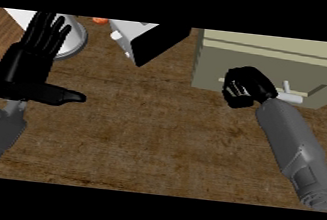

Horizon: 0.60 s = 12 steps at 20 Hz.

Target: Pick up the cup, place it into the drawer and close the drawer

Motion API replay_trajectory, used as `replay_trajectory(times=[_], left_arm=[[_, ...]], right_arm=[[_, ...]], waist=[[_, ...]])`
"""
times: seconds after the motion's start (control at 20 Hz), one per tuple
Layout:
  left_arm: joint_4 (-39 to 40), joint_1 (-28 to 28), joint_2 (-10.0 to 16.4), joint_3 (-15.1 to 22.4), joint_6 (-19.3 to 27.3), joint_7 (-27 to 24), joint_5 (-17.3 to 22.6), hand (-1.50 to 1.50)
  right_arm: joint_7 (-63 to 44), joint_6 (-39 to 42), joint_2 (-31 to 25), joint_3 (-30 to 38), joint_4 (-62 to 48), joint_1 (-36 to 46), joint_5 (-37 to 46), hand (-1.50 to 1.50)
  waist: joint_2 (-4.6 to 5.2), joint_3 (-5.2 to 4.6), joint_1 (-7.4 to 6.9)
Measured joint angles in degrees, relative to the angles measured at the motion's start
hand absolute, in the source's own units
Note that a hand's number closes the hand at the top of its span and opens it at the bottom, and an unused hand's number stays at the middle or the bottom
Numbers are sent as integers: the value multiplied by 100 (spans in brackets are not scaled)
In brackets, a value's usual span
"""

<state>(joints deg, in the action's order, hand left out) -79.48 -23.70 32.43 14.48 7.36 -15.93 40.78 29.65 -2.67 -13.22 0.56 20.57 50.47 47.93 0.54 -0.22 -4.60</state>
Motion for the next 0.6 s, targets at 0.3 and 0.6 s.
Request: replay_trajectory(times=[0.3,0.6], left_arm=[[15,-13,-41,9,-132,-9,3,-150],[106,41,-133,50,-239,-72,-14,-150]], right_arm=[[382,202,-86,153,-184,61,-154,150],[783,324,-161,278,-258,59,-283,150]], waist=[[22,2,-59],[59,13,-104]])
